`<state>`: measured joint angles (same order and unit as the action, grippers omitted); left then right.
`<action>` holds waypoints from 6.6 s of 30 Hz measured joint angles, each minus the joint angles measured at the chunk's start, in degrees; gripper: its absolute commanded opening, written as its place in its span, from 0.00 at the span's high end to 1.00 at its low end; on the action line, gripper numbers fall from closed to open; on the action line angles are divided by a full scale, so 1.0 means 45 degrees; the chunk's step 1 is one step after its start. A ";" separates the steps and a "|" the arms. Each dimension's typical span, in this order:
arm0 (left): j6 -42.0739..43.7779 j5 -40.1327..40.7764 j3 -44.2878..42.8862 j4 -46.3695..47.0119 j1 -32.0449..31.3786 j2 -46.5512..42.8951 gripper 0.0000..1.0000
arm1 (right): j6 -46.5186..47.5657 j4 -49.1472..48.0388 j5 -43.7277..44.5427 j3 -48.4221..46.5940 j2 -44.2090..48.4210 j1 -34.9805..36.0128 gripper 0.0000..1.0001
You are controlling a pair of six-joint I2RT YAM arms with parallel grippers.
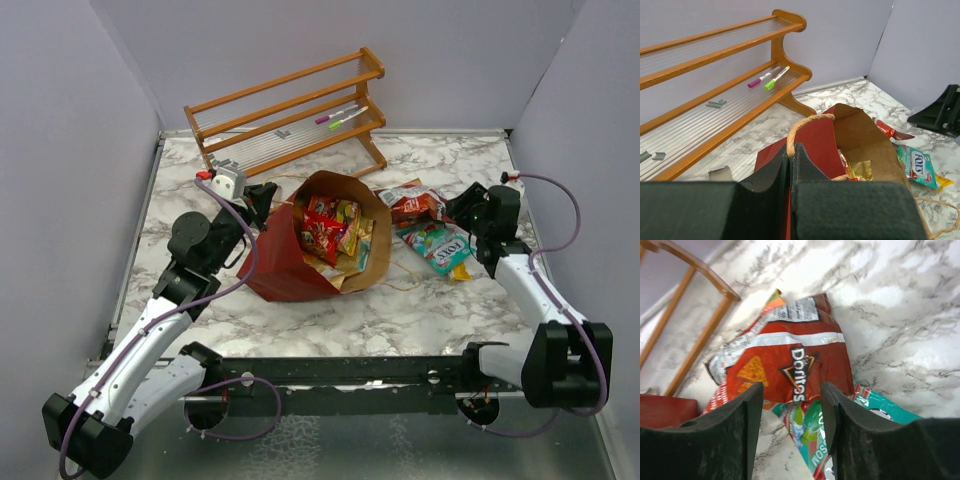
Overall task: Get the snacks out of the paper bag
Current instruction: Place the snack at the center of the board, then take out the snack from the paper bag, then place the snack at the center of the board, then take out the snack from the paper bag.
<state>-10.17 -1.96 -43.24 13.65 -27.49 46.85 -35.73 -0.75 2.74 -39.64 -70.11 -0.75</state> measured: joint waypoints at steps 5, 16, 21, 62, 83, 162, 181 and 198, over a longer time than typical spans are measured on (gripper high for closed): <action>0.0000 -0.0005 0.0000 0.0000 0.0000 -0.0019 1.00 | 0.0486 0.0112 -0.0913 0.0000 0.1379 -0.0005 0.43; -0.0005 -0.0029 0.0000 0.0000 0.0000 -0.0019 1.00 | 0.1307 -0.0573 -0.7572 -0.0209 0.1457 0.0005 0.41; -0.0005 -0.0039 0.0000 0.0000 0.0000 -0.0019 1.00 | 0.1496 -0.1107 -0.9748 -0.0437 0.1588 0.0685 0.39; -0.0049 -0.0068 0.0000 -0.0005 0.0000 -0.0083 1.00 | -0.1627 -0.2370 0.1195 -0.3007 -0.4391 1.0132 0.44; -0.0049 -0.0068 0.0000 -0.0005 0.0000 -0.0083 1.00 | -0.1428 -0.4027 0.0364 -0.3007 -0.4391 1.0253 0.99; 0.0321 0.2225 0.0000 -0.0510 0.1773 -0.1166 1.00 | -0.7198 0.6169 0.9593 0.0432 0.0379 1.0263 0.89; -0.0335 -0.0991 0.0233 0.0665 0.1195 -0.0539 1.00 | -0.0835 0.4653 0.8874 -0.0743 0.3293 1.0263 0.37; -0.1987 -0.1141 -0.0243 -0.0981 0.1088 0.0053 1.00 | -0.0015 0.3230 0.1948 -0.4061 -0.0559 1.0263 0.38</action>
<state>-19.11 -7.09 -44.34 9.23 -22.59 47.09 -35.79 13.78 11.51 -57.91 -72.62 45.43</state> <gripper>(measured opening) 0.019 0.626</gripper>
